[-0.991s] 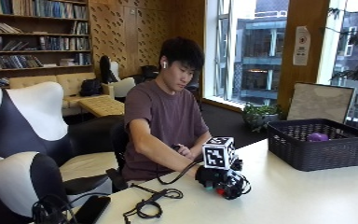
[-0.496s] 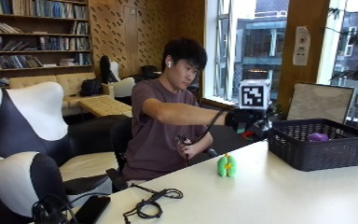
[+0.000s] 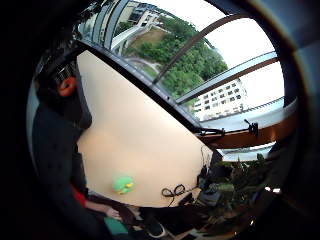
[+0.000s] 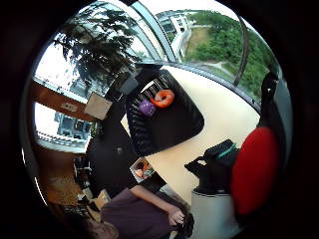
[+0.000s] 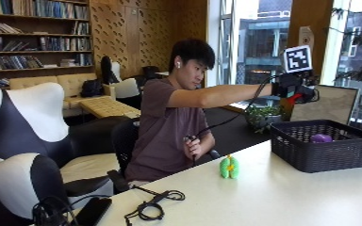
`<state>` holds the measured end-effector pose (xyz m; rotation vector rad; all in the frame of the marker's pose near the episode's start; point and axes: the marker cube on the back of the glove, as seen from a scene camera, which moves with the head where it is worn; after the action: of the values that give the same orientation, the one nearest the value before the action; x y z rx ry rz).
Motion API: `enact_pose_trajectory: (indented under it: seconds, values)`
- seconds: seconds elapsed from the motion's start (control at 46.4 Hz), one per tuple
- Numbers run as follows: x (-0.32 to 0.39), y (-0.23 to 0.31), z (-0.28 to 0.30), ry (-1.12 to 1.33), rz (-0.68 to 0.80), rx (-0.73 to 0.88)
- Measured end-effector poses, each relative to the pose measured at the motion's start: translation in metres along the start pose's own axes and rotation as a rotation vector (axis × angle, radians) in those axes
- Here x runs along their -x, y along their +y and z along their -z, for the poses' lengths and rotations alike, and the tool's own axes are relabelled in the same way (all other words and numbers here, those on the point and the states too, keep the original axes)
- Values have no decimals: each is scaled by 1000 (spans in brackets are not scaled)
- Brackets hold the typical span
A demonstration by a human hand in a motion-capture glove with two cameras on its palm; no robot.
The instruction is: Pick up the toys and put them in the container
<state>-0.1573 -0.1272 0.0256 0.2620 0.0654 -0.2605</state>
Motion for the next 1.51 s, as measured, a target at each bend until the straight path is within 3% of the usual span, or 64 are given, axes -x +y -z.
enact_pose_trajectory:
  seconds: [0.065,0.151,0.302,0.431,0.625,0.689,1.056,1.206,1.314,1.4,1.508]
  values:
    - [34,-19,-5,-28,42,5]
    - [66,-45,-15,-22,-84,17]
    - [136,-65,-33,-120,192,26]
    - [176,-77,-51,-166,248,27]
    - [206,-76,-95,-190,271,351]
    - [203,-72,-99,-195,302,396]
    - [139,-37,-40,-158,273,296]
    - [95,1,-11,-134,209,287]
    - [46,30,-2,-50,-3,297]
    - [12,66,6,-60,97,311]
    - [-29,105,1,9,40,334]
